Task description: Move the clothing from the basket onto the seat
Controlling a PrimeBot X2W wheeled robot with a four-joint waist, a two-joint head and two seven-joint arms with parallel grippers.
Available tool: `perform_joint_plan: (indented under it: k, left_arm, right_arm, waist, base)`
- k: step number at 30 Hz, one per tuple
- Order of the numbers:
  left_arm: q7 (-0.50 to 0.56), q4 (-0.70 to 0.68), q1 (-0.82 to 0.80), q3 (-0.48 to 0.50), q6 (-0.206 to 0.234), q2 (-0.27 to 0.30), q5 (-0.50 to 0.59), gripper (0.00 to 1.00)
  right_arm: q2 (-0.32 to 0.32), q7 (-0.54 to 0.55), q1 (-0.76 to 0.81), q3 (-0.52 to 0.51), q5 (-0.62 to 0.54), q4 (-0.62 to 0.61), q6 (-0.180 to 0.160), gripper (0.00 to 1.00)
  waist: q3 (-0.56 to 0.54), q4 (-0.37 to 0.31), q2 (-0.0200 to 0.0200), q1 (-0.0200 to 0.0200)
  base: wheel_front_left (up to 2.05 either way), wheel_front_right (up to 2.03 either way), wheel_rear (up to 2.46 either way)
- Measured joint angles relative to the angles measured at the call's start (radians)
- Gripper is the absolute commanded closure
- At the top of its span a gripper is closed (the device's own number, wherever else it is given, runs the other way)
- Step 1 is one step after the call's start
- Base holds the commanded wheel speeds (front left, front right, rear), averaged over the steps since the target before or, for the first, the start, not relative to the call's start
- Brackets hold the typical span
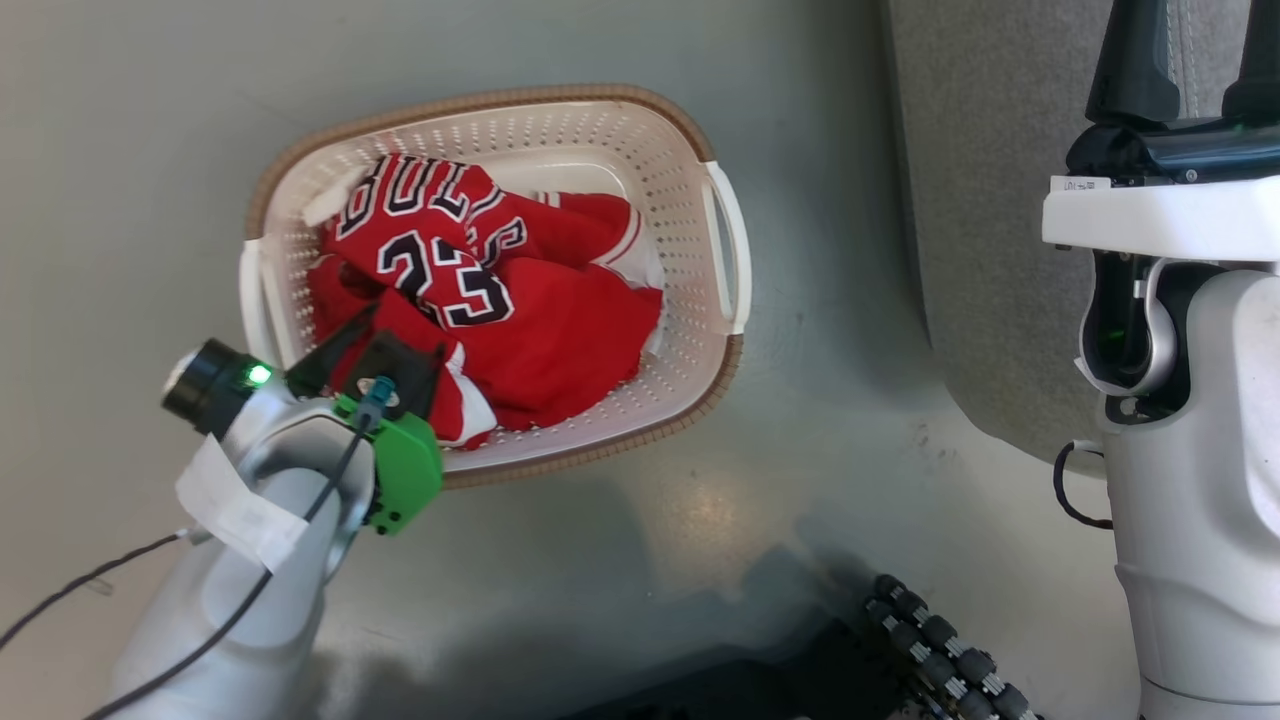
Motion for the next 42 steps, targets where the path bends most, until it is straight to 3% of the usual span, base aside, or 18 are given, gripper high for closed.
perform_joint_plan:
  k: [17,22,24,25,27,42]
  left_arm:
    - [0.091,0.117,-0.07,-0.002,-0.004,0.047,-0.004,0.0]
    - [0.111,0.134,-0.092,-0.013,-0.004,0.043,-0.004,0.0]
    - [0.12,0.142,-0.1,-0.016,-0.004,0.038,-0.004,0.31]
    - [0.124,0.145,-0.102,-0.018,-0.004,0.037,-0.006,0.6]
    - [0.13,0.151,-0.104,-0.023,-0.005,0.035,-0.007,1.0]
    - [0.104,0.154,-0.123,-0.062,-0.006,-0.01,-0.044,1.0]
  right_arm:
    - [0.005,0.0,-0.021,0.042,0.049,0.001,-0.002,0.0]
    - [0.005,0.0,-0.022,0.042,0.049,0.001,-0.018,0.0]
    - [0.005,0.0,-0.022,0.043,0.049,0.002,-0.018,0.0]
    - [0.005,0.0,-0.022,0.044,0.049,0.002,-0.018,0.0]
    - [0.005,0.0,-0.022,0.047,0.049,0.003,-0.019,0.0]
    - [0.005,0.0,-0.023,0.039,0.059,0.02,-0.028,0.0]
  waist:
    - [0.053,-0.068,0.0,-0.0001]
    - [0.06,-0.08,0.0,0.0]
    - [0.06,-0.083,0.0,-0.0001]
    - [0.06,-0.084,0.0,-0.0001]
    - [0.06,-0.086,0.0,0.0]
    - [0.03,-0.081,0.0,0.0]
  base:
    - [0.0,0.0,0.0]
    - [0.0,0.0,0.0]
    - [0.0,0.0,0.0]
    - [0.0,0.0,0.0]
    - [0.0,0.0,0.0]
    - [0.0,0.0,0.0]
